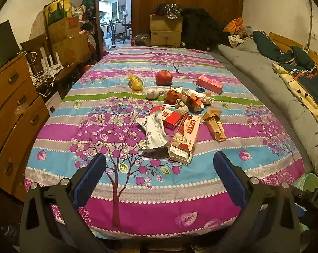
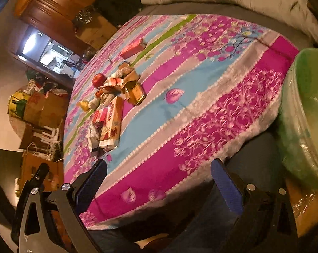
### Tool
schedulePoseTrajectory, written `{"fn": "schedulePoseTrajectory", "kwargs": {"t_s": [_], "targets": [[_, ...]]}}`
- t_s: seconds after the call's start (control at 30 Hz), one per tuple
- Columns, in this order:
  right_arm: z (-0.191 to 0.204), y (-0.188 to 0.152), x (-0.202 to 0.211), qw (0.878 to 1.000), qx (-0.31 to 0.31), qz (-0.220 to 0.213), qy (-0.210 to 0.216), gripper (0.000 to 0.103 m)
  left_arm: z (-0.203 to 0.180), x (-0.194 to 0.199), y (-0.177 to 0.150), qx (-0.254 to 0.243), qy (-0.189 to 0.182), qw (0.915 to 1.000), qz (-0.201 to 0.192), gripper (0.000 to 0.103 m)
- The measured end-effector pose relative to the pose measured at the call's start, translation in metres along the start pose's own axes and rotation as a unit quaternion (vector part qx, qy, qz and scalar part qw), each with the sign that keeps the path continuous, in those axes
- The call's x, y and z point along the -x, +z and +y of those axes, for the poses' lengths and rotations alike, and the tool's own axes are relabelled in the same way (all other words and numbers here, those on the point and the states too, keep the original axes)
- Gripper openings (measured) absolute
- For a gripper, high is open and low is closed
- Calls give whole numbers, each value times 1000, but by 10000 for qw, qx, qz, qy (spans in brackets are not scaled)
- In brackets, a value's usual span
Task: Collect trash
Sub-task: 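Move both tools toward the pile of trash on the bed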
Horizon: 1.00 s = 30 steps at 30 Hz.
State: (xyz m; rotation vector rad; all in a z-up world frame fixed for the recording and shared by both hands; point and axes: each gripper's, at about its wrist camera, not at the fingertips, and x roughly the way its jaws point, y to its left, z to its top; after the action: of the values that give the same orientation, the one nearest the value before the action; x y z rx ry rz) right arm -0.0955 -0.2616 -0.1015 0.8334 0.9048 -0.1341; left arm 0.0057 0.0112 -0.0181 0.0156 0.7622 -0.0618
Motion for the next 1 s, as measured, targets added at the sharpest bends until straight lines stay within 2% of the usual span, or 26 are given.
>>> {"fn": "schedulePoseTrajectory", "kwargs": {"t_s": [0.13,0.3,0.43,0.53,0.73,0.83,0.9,0.93,1.0], "targets": [[3,-1,-5,9993,-6,123,339,98,1,-8,-1,13,21,9999,149,98],[14,-1,-15,9986,174,354,348,98,1,-14,-2,-13,45,9997,257,98],[29,-1,-7,9977,525,164,404,98,5,-18,-1,48,129,9995,294,98],[37,-1,-1,9952,690,99,693,98,6,-22,-1,60,173,9992,356,98],[50,-2,-19,9907,993,477,797,98,25,-29,2,201,618,9976,218,98],[64,-4,-24,9859,1296,586,877,98,41,-37,6,332,829,9955,310,98],[77,-4,-24,9823,1669,460,718,98,53,-41,8,457,947,9939,324,98],[86,-2,-23,9793,1941,270,501,98,57,-42,9,481,981,9934,342,98],[93,3,-21,9759,2149,84,374,98,66,-47,9,547,983,9924,506,98]]}}
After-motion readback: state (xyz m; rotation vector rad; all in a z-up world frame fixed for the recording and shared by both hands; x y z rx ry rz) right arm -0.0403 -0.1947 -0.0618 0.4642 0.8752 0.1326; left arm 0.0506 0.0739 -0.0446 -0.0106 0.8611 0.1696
